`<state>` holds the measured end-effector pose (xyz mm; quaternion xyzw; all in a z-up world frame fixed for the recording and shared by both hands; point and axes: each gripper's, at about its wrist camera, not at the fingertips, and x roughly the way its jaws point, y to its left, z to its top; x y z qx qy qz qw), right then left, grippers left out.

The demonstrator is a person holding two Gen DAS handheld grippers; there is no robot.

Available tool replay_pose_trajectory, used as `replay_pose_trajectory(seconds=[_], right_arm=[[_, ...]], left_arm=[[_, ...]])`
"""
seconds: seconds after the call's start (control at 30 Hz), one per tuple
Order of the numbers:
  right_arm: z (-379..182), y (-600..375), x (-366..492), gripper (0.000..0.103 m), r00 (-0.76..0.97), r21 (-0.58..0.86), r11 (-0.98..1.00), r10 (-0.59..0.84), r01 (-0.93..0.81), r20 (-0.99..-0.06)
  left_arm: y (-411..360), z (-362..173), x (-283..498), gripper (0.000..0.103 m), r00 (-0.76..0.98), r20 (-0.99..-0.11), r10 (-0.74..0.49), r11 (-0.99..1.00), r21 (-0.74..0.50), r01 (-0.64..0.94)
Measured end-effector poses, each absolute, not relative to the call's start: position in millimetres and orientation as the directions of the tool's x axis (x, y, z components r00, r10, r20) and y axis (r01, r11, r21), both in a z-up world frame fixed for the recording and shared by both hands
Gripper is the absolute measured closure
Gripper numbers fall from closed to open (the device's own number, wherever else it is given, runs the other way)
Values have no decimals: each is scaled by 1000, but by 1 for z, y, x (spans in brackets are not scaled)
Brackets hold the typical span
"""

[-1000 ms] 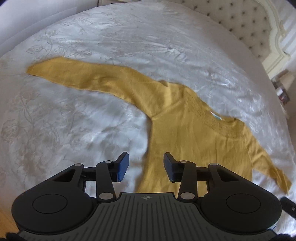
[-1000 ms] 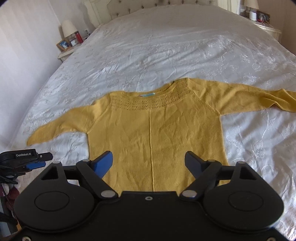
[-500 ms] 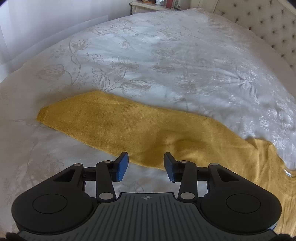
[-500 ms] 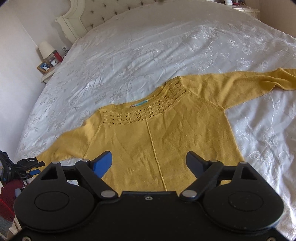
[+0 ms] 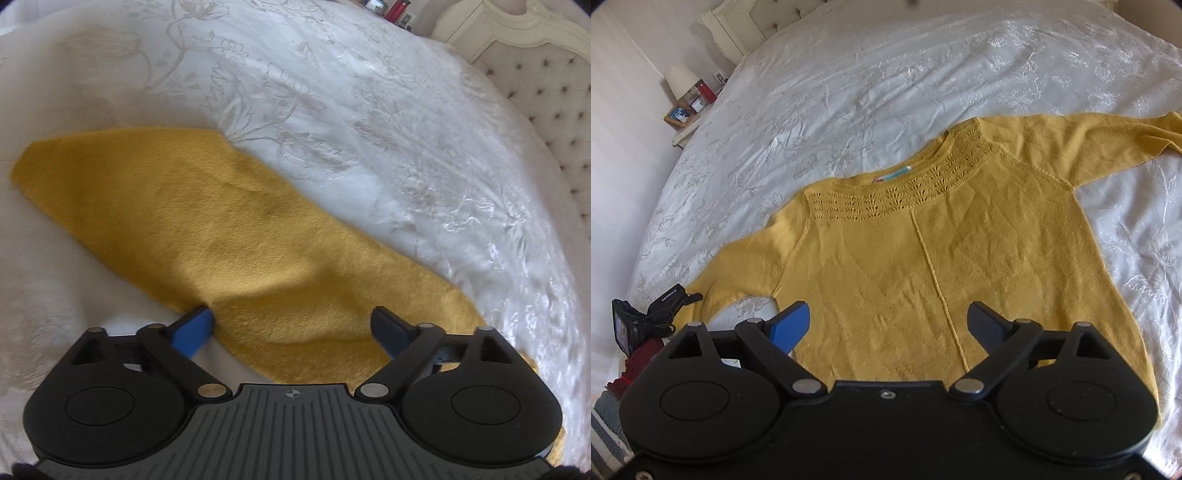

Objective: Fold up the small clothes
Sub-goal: 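Move the left gripper to a sweater sleeve cuff and close on it, then lift the sleeve with the left gripper, fold it across the body, release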

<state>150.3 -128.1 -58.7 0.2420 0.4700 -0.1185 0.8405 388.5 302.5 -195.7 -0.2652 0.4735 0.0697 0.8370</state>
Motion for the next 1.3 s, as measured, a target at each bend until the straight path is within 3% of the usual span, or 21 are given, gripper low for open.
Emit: replay_pose_trajectory(seconds=[0.2, 0.27, 0.3, 0.33, 0.37, 0.4, 0.53, 0.77, 0.87, 0.9, 0.93, 1.0, 1.07, 1.17, 1.3], right_arm=[[-66, -114, 161, 10, 488, 284, 878, 68, 385, -870], [-66, -111, 164, 10, 482, 279, 891, 78, 360, -873], [-66, -109, 166, 10, 480, 277, 896, 84, 347, -873], [-65, -108, 166, 10, 480, 278, 900, 89, 337, -873], [-65, -108, 168, 10, 482, 280, 902, 95, 330, -871], [-65, -108, 169, 10, 484, 284, 902, 100, 324, -870], [-66, -109, 168, 10, 493, 302, 903, 122, 305, -862], [-73, -121, 157, 10, 502, 358, 890, 181, 282, -846], [-78, -132, 155, 10, 499, 400, 874, 226, 274, -836], [-80, -136, 154, 10, 496, 415, 869, 244, 271, -833], [-80, -140, 154, 10, 496, 427, 865, 258, 264, -829], [-81, -147, 155, 10, 498, 428, 869, 265, 247, -825], [-83, -153, 160, 9, 485, 407, 883, 257, 234, -836], [-86, -158, 173, 1, 482, 368, 911, 242, 186, -842], [-95, -154, 192, 1, 466, 304, 942, 209, 140, -860]], left_arm=[[315, -199, 384, 6, 605, -781, -153, 764, -482, -429], [322, -199, 382, 13, 613, -774, -159, 725, -513, -459], [326, -198, 380, 28, 610, -778, -149, 710, -514, -481], [330, -197, 379, 52, 600, -790, -128, 698, -502, -511], [333, -196, 377, 65, 580, -808, -103, 689, -478, -544], [337, -196, 375, 87, 560, -824, -86, 682, -459, -570], [348, -182, 367, 99, 593, -800, -86, 699, -473, -537], [331, -117, 361, 100, 685, -728, -27, 797, -429, -425], [322, -101, 358, 99, 678, -735, 8, 784, -417, -461], [321, -102, 356, 93, 680, -733, 4, 765, -436, -474], [321, -106, 354, 70, 683, -730, -12, 748, -460, -479], [317, -115, 350, 39, 663, -748, 18, 744, -433, -509], [311, -123, 346, 35, 625, -777, 68, 752, -372, -544], [307, -140, 344, 34, 576, -815, 53, 763, -339, -550], [303, -157, 345, 33, 538, -840, 64, 778, -295, -554]])
